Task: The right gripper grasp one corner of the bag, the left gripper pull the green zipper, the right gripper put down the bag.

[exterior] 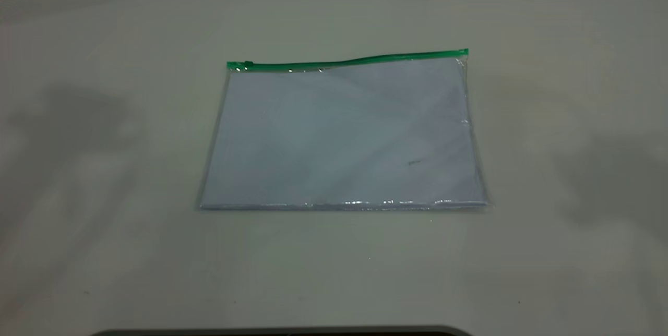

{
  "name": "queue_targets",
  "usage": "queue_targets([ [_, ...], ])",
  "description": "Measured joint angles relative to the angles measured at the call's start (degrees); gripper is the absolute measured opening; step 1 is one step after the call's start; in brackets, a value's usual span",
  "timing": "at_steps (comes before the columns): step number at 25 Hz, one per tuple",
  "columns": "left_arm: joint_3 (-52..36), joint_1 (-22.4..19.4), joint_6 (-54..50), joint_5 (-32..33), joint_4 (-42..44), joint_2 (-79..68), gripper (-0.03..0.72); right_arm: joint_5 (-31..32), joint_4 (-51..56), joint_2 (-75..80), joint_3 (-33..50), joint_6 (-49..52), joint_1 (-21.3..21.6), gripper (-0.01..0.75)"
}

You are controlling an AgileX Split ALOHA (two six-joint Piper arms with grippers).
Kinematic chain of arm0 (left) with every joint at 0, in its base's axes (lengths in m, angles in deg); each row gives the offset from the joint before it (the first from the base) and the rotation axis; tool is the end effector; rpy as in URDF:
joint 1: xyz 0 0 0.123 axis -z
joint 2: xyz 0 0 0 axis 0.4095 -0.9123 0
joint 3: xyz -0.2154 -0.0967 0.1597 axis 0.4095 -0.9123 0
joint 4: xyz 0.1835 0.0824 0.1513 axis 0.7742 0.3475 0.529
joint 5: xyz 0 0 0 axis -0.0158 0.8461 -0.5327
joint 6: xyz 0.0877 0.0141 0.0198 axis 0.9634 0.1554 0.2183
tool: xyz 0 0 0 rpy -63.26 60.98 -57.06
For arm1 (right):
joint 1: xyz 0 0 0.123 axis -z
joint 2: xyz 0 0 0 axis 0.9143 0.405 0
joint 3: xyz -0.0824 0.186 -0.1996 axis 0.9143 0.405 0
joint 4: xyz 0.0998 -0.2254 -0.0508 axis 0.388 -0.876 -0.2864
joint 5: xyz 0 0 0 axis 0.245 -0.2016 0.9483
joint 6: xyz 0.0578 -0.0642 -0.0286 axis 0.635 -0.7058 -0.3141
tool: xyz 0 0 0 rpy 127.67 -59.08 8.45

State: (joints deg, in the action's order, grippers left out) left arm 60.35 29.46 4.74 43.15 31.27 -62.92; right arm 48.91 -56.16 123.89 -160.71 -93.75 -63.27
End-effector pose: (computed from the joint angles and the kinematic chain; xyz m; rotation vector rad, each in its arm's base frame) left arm 0.3118 -0.0400 0.4932 0.3322 2.1938 -0.1052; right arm 0.2373 0.0243 0.4524 -0.4480 2.2336 0.3092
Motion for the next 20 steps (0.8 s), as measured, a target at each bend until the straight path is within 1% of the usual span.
queue_targets([
  [4,-10.2,0.0,-1.9,0.0,1.6,11.2,0.497,0.8,0.2,-9.1,5.4,1.3,0.0,0.575],
  [7,-20.3,0.0,-2.2,0.0,1.7,20.8,0.497,0.5,1.1,-16.4,13.6,1.3,0.0,0.575],
  [11,-34.6,0.0,-2.4,0.0,1.7,34.0,0.497,-2.0,2.5,-26.1,24.9,1.3,0.0,0.575],
  [14,-45.1,0.0,-3.3,0.0,1.8,43.0,0.497,-2.6,2.5,-32.2,32.4,1.3,0.0,0.575],
  [20,-61.9,0.0,-4.9,0.0,1.8,57.5,0.497,-2.7,2.2,-42.4,41.8,1.3,0.0,0.575],
])
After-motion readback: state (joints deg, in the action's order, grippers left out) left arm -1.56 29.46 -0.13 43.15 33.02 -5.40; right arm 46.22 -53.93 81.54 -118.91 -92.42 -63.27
